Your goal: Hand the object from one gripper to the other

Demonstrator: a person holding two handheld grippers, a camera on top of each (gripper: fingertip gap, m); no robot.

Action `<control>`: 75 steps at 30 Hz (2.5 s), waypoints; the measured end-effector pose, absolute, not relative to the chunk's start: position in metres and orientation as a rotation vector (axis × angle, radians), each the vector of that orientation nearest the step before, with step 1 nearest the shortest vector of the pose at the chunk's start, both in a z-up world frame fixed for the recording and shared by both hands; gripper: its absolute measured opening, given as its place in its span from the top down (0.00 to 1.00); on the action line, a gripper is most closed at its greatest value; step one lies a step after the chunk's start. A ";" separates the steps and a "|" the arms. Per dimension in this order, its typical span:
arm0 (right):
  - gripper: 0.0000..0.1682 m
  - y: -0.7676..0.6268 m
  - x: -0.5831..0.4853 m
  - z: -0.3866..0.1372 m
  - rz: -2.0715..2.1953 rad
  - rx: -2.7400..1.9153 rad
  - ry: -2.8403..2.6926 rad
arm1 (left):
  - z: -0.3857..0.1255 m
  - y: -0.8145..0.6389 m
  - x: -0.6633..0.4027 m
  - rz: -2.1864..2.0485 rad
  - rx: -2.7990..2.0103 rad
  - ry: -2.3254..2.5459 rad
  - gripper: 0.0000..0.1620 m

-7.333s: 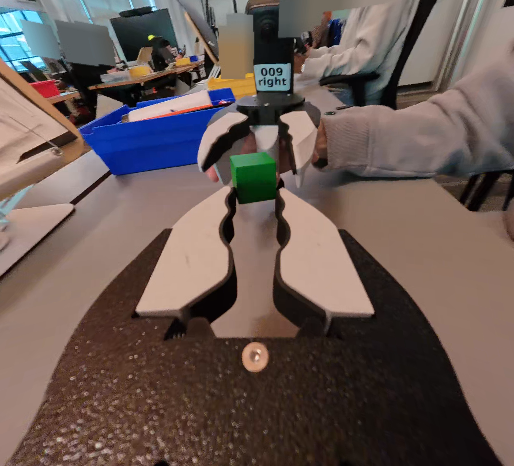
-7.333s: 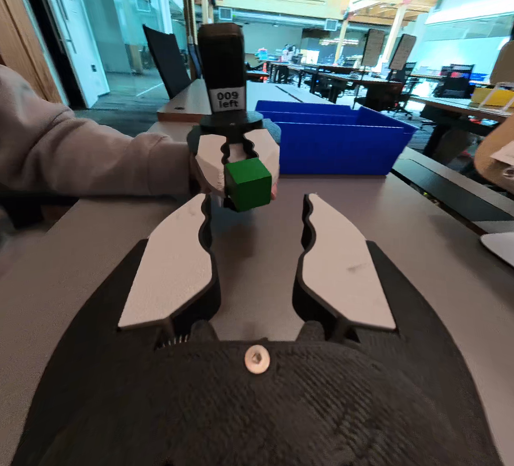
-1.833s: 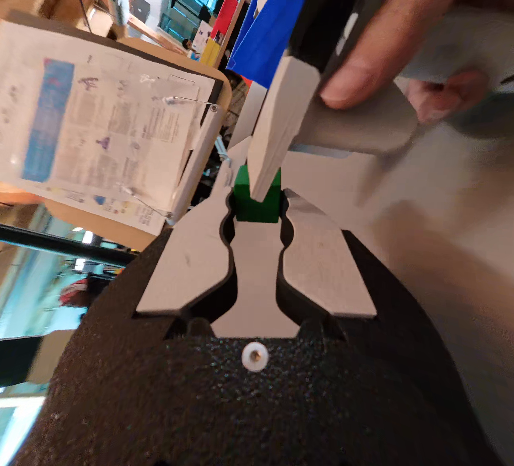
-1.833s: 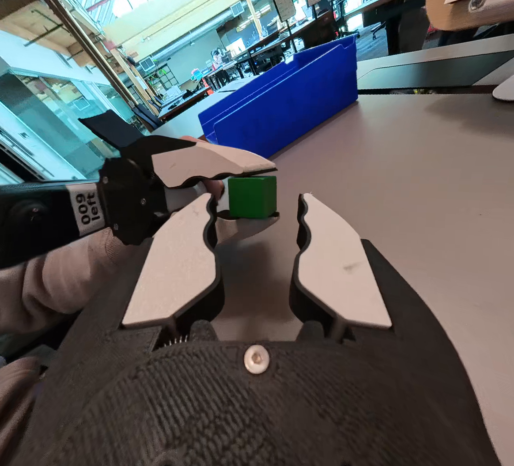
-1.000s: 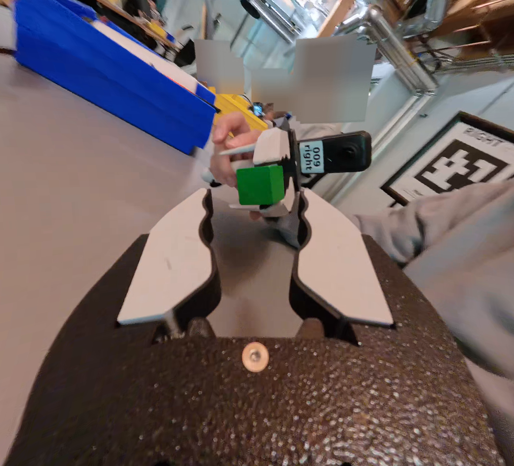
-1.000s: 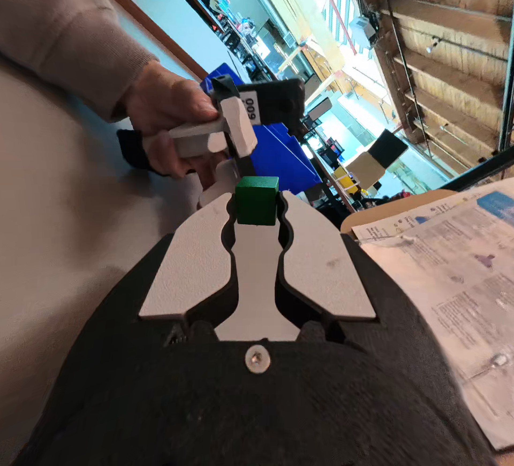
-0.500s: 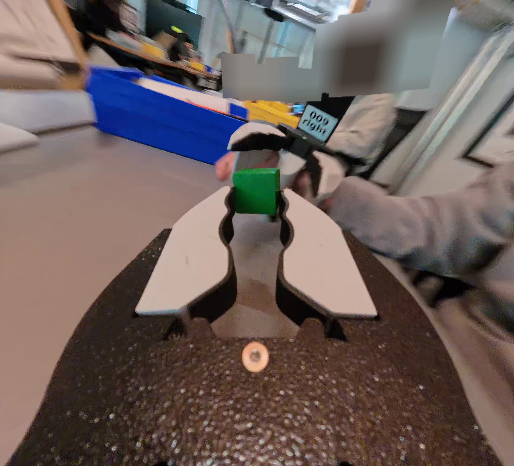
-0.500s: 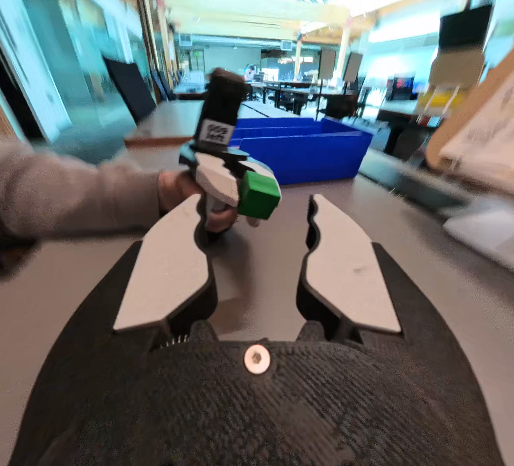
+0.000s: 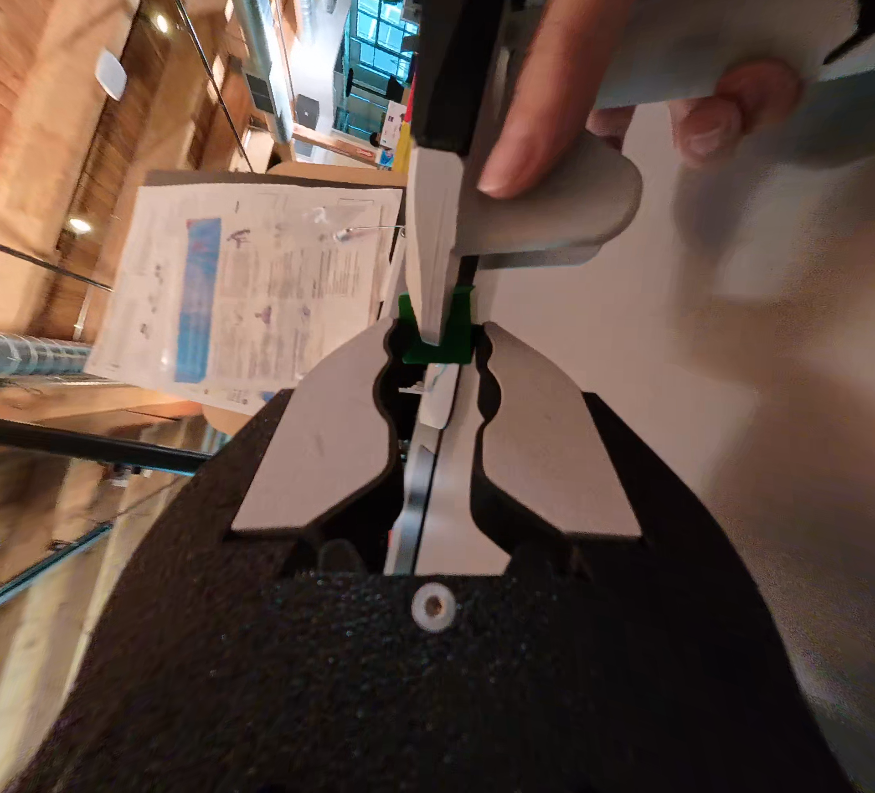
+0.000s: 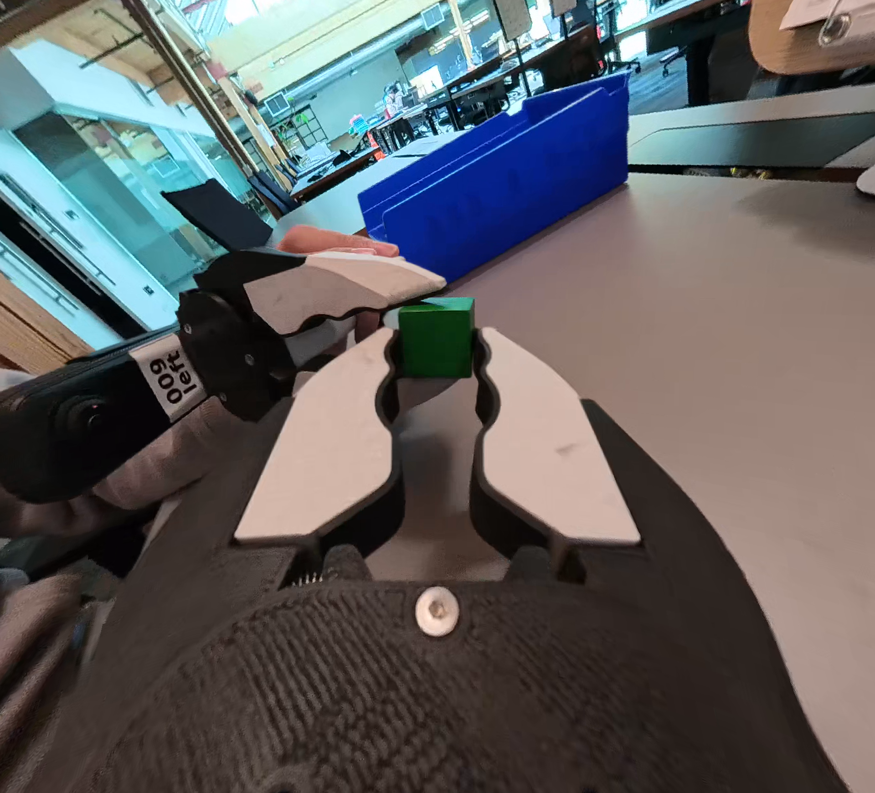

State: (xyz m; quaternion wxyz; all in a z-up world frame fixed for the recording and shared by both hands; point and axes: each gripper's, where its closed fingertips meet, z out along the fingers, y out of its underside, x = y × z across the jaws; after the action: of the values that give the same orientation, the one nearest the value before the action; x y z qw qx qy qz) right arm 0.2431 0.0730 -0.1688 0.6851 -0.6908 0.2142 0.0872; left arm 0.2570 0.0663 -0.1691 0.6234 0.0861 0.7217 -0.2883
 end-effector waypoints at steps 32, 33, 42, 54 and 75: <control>0.83 0.064 0.264 -0.183 -1.462 -1.990 -0.463 | -0.188 0.061 0.256 -1.751 -0.753 2.107 0.84; 0.83 0.064 0.262 -0.181 -1.390 -1.962 -0.426 | -0.186 0.061 0.254 -1.794 -0.745 2.114 0.84; 0.70 0.053 0.229 -0.134 -0.001 -1.502 0.123 | -0.162 0.071 0.234 -2.199 -0.541 2.107 0.84; 0.84 0.066 0.218 -0.153 0.046 -1.597 0.100 | -0.163 0.062 0.217 -2.205 -0.373 2.175 0.84; 0.84 0.061 0.268 -0.151 -0.025 -1.218 0.700 | -0.163 0.062 0.261 -1.334 -0.488 1.685 0.77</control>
State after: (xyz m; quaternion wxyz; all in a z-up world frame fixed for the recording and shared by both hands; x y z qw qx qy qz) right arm 0.2683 0.0614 -0.1514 0.7632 -0.5602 0.3219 -0.0115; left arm 0.2610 0.0616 -0.1632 0.4518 -0.1977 0.6822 -0.5398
